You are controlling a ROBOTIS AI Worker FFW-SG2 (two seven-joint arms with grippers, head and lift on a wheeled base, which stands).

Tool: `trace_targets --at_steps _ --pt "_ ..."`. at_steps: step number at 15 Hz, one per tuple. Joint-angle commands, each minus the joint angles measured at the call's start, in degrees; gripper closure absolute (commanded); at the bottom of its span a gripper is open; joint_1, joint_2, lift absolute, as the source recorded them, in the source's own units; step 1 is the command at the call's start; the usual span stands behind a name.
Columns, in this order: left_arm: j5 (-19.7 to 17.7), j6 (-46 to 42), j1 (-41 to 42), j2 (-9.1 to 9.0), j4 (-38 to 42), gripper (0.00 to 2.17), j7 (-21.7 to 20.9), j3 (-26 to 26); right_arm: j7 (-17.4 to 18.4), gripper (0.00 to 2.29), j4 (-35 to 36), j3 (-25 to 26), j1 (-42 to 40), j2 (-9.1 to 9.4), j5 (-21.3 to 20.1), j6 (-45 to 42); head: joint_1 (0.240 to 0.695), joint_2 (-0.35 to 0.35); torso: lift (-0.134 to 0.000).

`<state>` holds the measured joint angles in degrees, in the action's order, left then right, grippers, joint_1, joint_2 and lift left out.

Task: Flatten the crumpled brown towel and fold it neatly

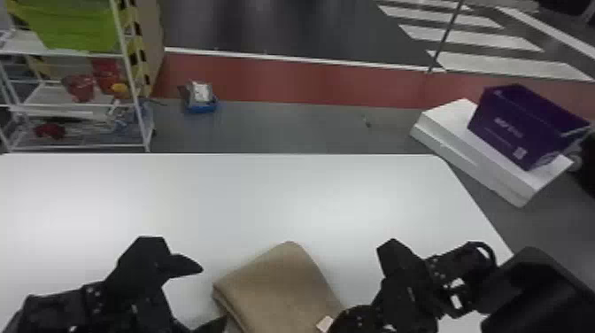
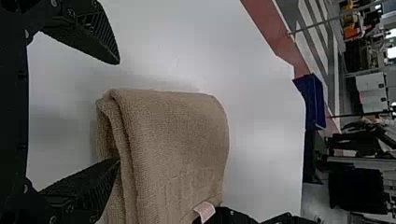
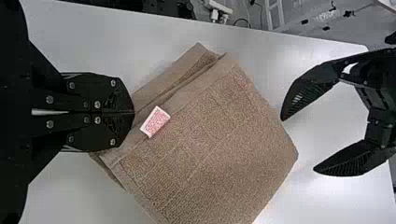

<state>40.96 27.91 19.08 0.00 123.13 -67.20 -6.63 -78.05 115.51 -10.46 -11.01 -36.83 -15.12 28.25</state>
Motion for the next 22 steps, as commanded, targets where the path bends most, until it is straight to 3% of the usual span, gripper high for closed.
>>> trace_targets --at_steps 1,4,6,8,10,12,15,16,18,22 --pt "0.0 0.0 -0.4 -0.15 0.8 0.16 -2.1 2.4 -0.3 1.75 0.1 0.0 -0.1 0.0 0.3 0.0 0.695 -0.189 -0.124" --pt "-0.3 0.4 0.3 -0.15 2.0 0.16 1.5 4.6 -0.3 1.75 0.4 -0.4 -0.1 0.35 1.8 0.2 0.695 -0.164 -0.124" --pt "-0.8 1.1 1.2 -0.15 3.2 0.16 5.1 4.7 -0.3 1.75 2.1 0.5 -0.2 1.23 5.5 1.4 0.695 -0.112 -0.124" --pt "-1.6 1.2 2.3 -0.15 4.5 0.16 7.3 4.9 -0.3 1.75 3.4 6.6 -0.6 2.02 11.4 2.7 0.695 -0.074 -0.124" --pt "-4.1 1.2 3.0 -0.15 5.5 0.16 9.0 6.2 -0.3 1.75 3.0 12.9 -0.7 1.85 14.3 2.5 0.695 -0.054 -0.124" --pt "-5.4 1.1 3.0 -0.15 5.6 0.16 9.2 6.8 -0.3 1.75 1.7 14.9 -0.9 1.32 13.8 1.8 0.695 -0.076 -0.124" --pt "-6.5 1.1 3.5 -0.15 6.2 0.16 9.8 6.8 -0.3 1.75 -0.4 12.5 -1.0 0.35 9.1 0.2 0.695 -0.124 -0.124" --pt "-9.3 1.2 4.3 -0.15 6.4 0.16 12.0 7.2 -0.3 1.74 -1.1 11.2 -0.8 0.44 7.9 0.2 0.695 -0.134 -0.124" --pt "-16.3 1.1 5.4 -0.15 6.5 0.16 18.6 8.0 -0.3 1.75 -2.1 8.4 0.2 0.53 5.4 -0.2 0.695 -0.132 -0.124" --pt "-34.6 -5.8 8.1 -0.15 3.9 0.15 44.5 6.9 -0.3 1.75 -2.3 4.6 2.5 1.05 3.1 0.5 0.695 -0.091 -0.124"
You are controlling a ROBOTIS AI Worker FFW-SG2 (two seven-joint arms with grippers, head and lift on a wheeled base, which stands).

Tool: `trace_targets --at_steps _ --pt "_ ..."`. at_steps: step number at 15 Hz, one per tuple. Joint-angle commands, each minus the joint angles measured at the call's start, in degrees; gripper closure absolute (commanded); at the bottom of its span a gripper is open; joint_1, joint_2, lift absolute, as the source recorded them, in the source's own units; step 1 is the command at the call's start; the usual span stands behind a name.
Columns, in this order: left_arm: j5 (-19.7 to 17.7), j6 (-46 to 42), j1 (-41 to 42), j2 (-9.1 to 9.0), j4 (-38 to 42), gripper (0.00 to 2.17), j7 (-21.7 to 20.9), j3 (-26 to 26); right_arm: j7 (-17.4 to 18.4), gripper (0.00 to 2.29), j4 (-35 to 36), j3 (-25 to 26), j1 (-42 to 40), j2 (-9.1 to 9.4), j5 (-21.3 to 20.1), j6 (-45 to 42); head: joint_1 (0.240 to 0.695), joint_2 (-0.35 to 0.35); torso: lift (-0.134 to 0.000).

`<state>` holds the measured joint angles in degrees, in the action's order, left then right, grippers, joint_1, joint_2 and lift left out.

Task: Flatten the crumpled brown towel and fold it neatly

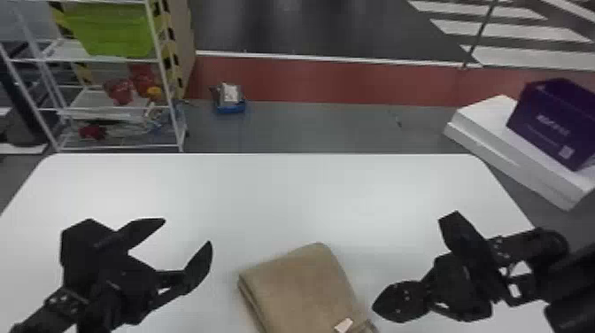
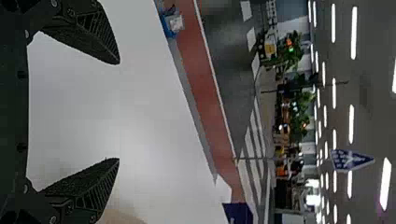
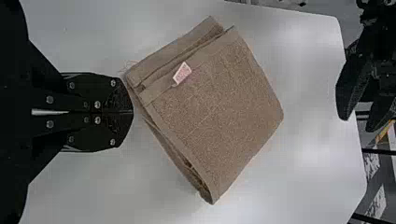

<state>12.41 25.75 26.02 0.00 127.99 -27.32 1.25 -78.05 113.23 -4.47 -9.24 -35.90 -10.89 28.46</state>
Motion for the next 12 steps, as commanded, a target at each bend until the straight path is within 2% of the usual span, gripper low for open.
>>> trace_targets --at_steps 1,2,3,7,12 --pt "-7.2 -8.0 1.9 -0.15 -1.6 0.14 9.7 -2.7 -0.3 1.75 -0.1 -1.9 0.9 0.13 -1.5 0.5 0.695 -0.075 -0.124" --pt "-7.2 -12.4 2.6 -0.15 -2.4 0.14 14.8 -4.9 -0.3 1.75 -0.1 -2.6 1.1 0.13 -2.1 0.5 0.695 -0.05 -0.124" --pt "-7.1 -13.8 2.6 -0.15 -3.1 0.14 16.5 -6.1 -0.3 1.74 -0.1 -3.5 1.3 0.13 -3.0 0.5 0.695 -0.047 -0.124" --pt "-7.0 -13.7 2.9 -0.15 -3.1 0.13 16.9 -6.9 -0.3 1.75 -0.3 -6.4 2.1 0.65 -3.8 0.9 0.695 -0.069 -0.124" --pt "-6.7 -14.0 4.1 -0.15 -1.9 0.13 16.5 -6.2 -0.3 1.75 -0.3 -9.2 2.2 1.71 -4.1 1.4 0.695 -0.044 -0.124"
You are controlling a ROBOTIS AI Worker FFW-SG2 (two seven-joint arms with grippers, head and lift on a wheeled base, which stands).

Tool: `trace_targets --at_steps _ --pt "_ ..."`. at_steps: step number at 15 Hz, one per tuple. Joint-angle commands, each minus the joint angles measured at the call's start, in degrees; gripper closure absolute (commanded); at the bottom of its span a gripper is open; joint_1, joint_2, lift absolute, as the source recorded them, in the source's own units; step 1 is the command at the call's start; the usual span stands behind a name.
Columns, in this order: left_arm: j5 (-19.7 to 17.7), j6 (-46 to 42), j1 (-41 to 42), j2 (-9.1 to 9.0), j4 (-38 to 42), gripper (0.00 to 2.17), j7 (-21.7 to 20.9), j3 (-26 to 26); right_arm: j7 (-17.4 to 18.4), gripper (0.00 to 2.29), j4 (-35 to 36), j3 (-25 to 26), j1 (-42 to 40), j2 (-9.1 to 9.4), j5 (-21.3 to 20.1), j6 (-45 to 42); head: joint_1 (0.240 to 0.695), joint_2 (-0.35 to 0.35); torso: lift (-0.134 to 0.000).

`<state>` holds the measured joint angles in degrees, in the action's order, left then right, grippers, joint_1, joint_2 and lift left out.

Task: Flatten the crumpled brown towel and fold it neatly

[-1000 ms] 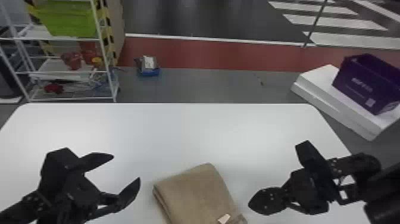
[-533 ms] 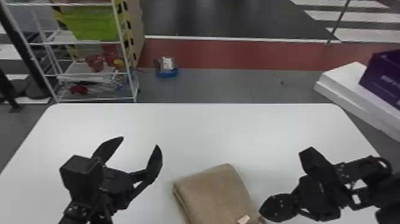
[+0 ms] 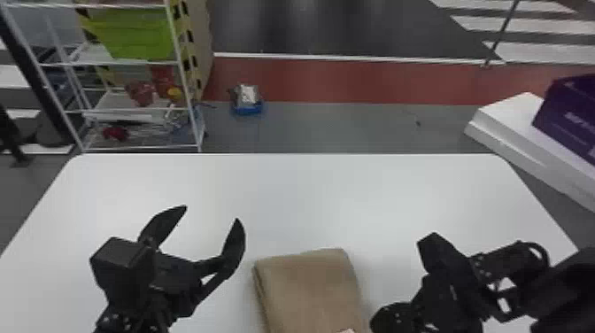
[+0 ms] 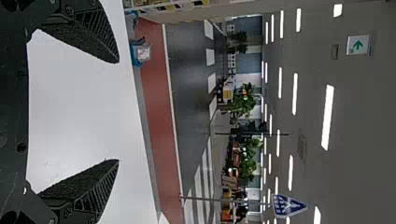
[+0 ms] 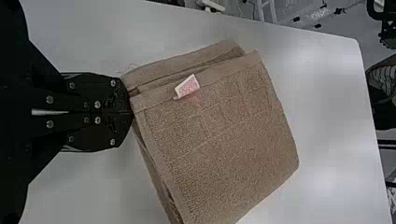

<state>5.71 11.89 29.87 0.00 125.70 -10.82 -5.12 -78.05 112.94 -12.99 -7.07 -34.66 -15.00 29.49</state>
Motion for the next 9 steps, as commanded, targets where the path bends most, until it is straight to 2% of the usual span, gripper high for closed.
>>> trace_targets --at_steps 1,5,6,7,8,9 --pt "0.0 -0.1 0.3 -0.15 0.6 0.13 0.1 0.2 -0.3 1.75 0.1 -1.2 0.0 0.56 0.1 0.7 0.695 -0.039 -0.124" --pt "-0.1 -0.5 0.4 -0.15 0.6 0.14 0.4 0.3 -0.3 1.74 0.5 -1.1 0.1 1.61 0.6 0.5 0.695 -0.006 -0.124" --pt "-0.1 -1.2 0.5 -0.15 0.6 0.14 0.5 0.3 -0.3 1.74 1.5 1.6 -0.1 1.7 2.8 0.5 0.695 -0.003 -0.124" --pt "-0.4 -1.6 0.5 -0.15 0.5 0.14 0.7 0.4 -0.3 1.71 3.0 6.0 -1.0 1.87 6.9 0.9 0.695 0.0 -0.124" --pt "-0.8 -1.9 0.6 -0.15 0.4 0.14 2.3 0.4 -0.3 1.56 4.9 12.5 -2.6 2.93 12.7 1.1 0.695 -0.003 -0.124" --pt "-1.1 -4.7 0.5 -0.15 -0.4 0.14 3.8 0.4 -0.3 1.3 6.5 18.6 -4.0 5.74 17.0 0.0 0.695 -0.006 -0.124"
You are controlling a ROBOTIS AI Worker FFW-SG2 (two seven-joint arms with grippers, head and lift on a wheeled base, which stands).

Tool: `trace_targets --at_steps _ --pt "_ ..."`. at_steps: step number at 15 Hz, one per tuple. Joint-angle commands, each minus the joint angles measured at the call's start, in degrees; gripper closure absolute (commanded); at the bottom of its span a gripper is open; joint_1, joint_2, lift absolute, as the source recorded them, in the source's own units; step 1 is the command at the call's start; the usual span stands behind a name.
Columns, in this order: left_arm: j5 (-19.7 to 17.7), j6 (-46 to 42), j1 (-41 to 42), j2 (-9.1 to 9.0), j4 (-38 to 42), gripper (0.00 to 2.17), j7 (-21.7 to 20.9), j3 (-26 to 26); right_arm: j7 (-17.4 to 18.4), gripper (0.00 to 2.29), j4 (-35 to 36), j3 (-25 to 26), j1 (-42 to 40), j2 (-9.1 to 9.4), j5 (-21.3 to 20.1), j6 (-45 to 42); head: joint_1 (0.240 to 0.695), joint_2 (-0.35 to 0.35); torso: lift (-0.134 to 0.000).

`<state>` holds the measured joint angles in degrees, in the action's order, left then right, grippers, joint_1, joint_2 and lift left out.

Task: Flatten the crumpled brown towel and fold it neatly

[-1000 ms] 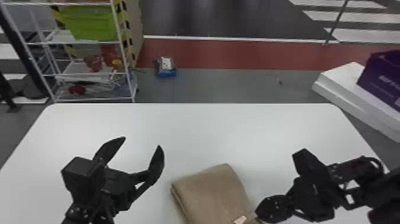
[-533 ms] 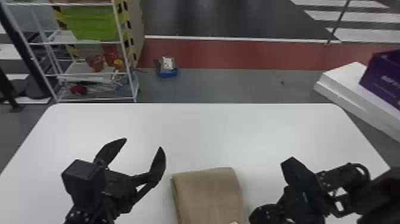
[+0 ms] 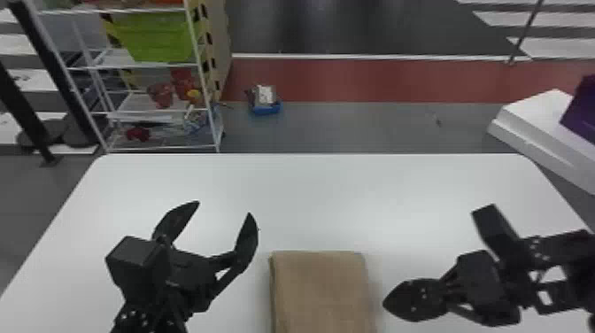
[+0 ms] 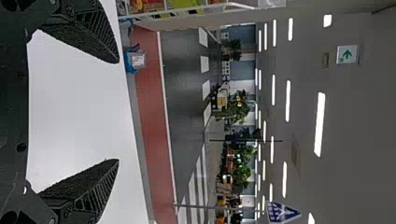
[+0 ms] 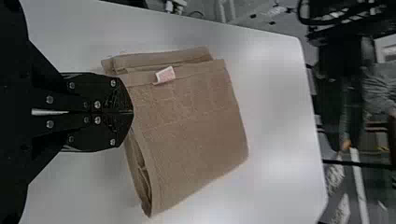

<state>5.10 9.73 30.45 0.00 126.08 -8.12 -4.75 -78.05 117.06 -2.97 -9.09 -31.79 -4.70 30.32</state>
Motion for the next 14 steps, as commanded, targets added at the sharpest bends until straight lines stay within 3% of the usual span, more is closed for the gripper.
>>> trace_targets --at_steps 1,2,3,4,5,7,8,10,12,14 --pt "-1.2 -5.9 -0.3 -0.15 -1.9 0.13 2.1 0.0 -0.3 0.82 2.8 13.9 -2.7 7.18 10.6 -1.9 0.695 -0.009 -0.124" --pt "-1.2 -8.7 -0.5 -0.15 -2.7 0.14 3.2 -0.3 -0.3 0.38 3.0 16.6 -2.8 10.17 13.6 -2.1 0.695 -0.012 -0.124" --pt "-1.3 -9.2 -0.7 -0.15 -2.9 0.13 4.3 -0.4 -0.3 0.12 4.4 18.9 -3.8 14.21 15.7 -2.4 0.695 -0.015 -0.124" --pt "-1.5 -9.2 -0.7 -0.15 -2.9 0.13 4.8 -0.3 2.6 0.08 5.7 19.9 -4.6 18.16 16.2 -5.0 0.695 -0.017 -0.124" --pt "-1.7 -9.1 -0.7 -0.15 -2.9 0.13 5.8 -0.2 11.6 0.07 6.6 19.7 -5.9 21.24 15.1 -7.3 0.695 -0.017 -0.124" --pt "-1.8 -7.8 -0.4 -0.15 -2.9 0.13 6.2 0.2 26.4 0.08 4.3 18.3 -8.0 23.17 8.9 -14.4 0.695 -0.014 -0.124" --pt "-1.9 -6.3 -0.2 -0.15 -2.9 0.13 6.2 0.5 30.5 0.08 2.5 17.9 -8.4 23.7 6.4 -16.1 0.695 -0.024 -0.124" --pt "-2.4 -4.3 0.2 -0.15 -2.8 0.12 7.2 1.1 37.0 0.07 0.9 18.0 -11.1 24.05 5.6 -18.4 0.695 -0.057 -0.124" --pt "-2.5 0.1 0.7 -0.15 -2.2 0.12 7.2 1.9 40.9 0.08 -0.1 18.2 -14.2 26.6 5.4 -22.4 0.695 -0.07 -0.124" --pt "-2.3 0.4 1.4 -0.15 -1.9 0.12 7.2 2.3 40.3 0.08 -3.4 20.6 -15.7 28.01 8.1 -31.2 0.695 -0.074 -0.124"
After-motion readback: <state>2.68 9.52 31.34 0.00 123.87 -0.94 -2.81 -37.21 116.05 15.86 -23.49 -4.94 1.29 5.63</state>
